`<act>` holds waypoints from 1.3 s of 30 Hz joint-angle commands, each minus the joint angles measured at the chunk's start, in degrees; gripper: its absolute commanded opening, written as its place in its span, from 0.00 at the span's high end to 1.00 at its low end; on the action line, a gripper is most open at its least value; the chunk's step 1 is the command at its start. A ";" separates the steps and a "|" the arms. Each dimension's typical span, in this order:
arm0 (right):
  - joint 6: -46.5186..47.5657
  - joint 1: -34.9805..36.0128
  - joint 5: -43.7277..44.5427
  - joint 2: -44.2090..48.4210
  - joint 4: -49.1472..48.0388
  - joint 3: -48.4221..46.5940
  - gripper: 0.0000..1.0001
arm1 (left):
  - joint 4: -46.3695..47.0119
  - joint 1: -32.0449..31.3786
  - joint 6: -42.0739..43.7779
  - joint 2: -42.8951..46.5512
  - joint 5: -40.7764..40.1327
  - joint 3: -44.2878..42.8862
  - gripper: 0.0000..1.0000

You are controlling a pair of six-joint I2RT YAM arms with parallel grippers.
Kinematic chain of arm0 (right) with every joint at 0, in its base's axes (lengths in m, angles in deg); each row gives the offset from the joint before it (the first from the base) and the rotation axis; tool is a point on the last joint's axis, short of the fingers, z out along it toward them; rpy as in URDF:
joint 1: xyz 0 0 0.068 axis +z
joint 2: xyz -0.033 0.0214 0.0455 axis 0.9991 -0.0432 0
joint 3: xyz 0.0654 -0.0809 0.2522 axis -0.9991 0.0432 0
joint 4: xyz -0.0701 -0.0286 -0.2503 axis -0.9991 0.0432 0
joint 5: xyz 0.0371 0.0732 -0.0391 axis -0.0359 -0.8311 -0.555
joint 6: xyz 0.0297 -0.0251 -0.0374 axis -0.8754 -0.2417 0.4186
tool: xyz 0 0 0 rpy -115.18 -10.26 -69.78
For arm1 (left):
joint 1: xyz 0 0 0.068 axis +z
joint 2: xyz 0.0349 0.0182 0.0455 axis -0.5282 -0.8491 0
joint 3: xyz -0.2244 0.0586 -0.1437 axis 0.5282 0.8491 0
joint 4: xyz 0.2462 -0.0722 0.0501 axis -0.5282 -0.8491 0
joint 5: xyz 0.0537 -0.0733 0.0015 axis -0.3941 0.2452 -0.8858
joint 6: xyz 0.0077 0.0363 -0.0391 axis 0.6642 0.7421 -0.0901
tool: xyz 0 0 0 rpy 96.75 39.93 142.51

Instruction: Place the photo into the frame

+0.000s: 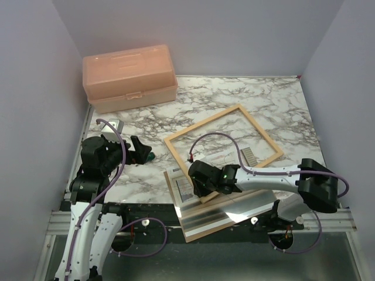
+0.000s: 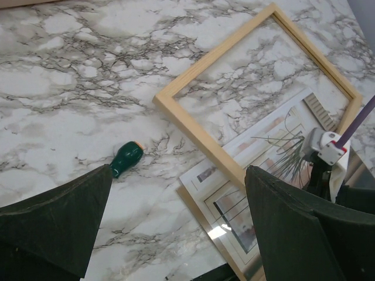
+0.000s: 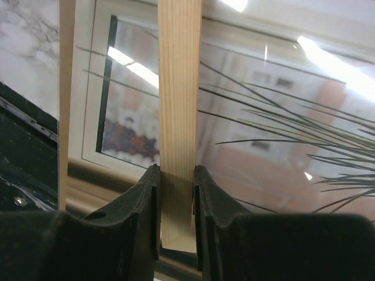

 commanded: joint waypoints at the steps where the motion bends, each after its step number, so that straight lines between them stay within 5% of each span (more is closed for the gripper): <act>1: -1.25 2.66 -2.30 -3.26 -2.56 -2.19 0.75 | 1.94 -0.23 0.75 -1.20 5.69 0.37 0.01; 18: -13.54 2.91 3.59 15.61 2.66 1.93 0.13 | 5.40 -8.55 -5.04 -8.12 9.50 1.82 0.02; 29: -23.84 2.83 9.60 30.44 16.12 5.18 0.05 | 18.33 -29.95 -16.39 -18.58 0.54 9.37 0.02; 39: -34.30 2.83 12.35 40.78 26.11 6.21 0.05 | 23.09 -47.65 -15.83 -29.41 -8.17 7.75 0.02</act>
